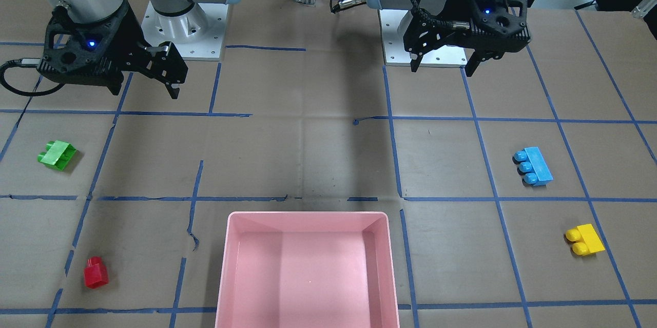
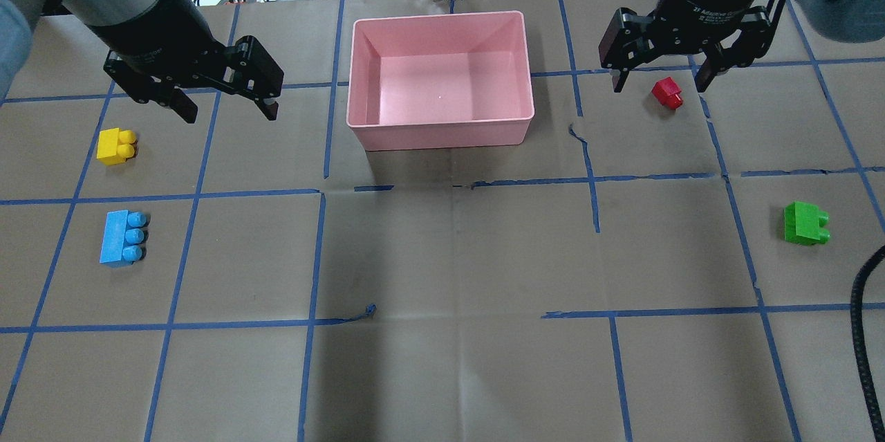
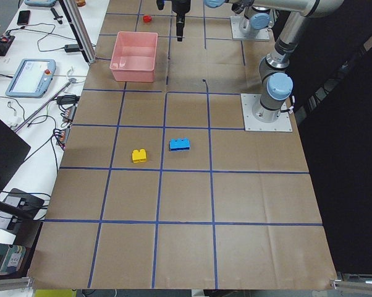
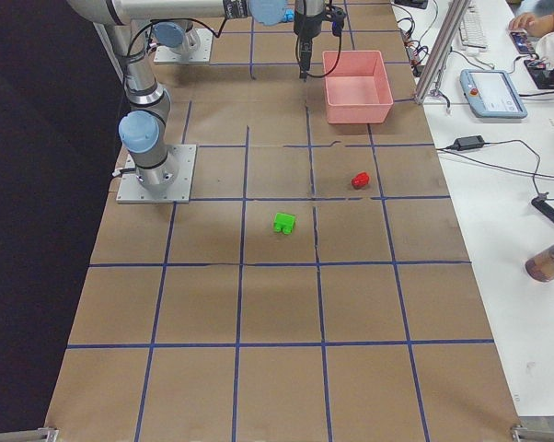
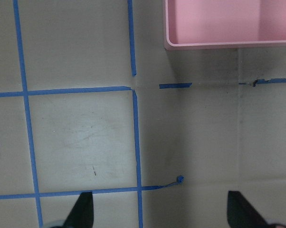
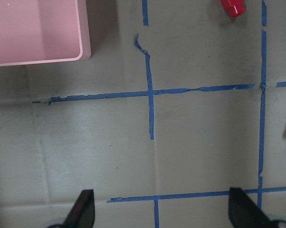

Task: Put all blocks into box

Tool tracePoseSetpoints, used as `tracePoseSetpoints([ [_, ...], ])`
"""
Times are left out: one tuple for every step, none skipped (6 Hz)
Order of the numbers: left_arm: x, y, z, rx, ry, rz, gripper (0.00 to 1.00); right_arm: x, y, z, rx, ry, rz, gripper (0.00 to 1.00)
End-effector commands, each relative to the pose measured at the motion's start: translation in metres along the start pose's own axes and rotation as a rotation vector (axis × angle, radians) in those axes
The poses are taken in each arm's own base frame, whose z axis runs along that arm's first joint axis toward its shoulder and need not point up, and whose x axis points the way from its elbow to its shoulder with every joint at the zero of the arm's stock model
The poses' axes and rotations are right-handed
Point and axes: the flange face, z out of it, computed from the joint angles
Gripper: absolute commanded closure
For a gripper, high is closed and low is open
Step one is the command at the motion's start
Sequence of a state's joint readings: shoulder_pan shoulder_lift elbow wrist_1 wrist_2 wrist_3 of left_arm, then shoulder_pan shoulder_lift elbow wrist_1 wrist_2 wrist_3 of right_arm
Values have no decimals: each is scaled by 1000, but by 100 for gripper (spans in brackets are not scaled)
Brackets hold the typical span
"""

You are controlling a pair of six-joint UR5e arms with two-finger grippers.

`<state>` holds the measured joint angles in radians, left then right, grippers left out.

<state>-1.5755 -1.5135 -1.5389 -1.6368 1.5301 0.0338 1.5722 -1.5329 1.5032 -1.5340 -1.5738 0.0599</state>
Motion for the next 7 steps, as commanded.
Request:
tracePoseSetpoints([
  [-4,1,-2,6,-1,-9,1,0,0,0,-1,0,0,0],
  [-8,1,-2,6,-6,-15,1,1,0,0,-1,0,1,0],
  [-16,-2,-1,9,-7,-33,1,1,1,5,-10,-1,1,0],
  [-62,-13,4,0,-11,-127,1,1,0,7,-5,-1,4,0],
  [-122,-20,18,-35,-4,-222,1,5,-2,2,7,-8,11,0],
  [-181,-21,48,-76,6,-232,1,8,-4,-1,15,-1,14,0],
  [-239,-24,72,-88,13,-298,1,9,-8,5,6,-2,17,0],
])
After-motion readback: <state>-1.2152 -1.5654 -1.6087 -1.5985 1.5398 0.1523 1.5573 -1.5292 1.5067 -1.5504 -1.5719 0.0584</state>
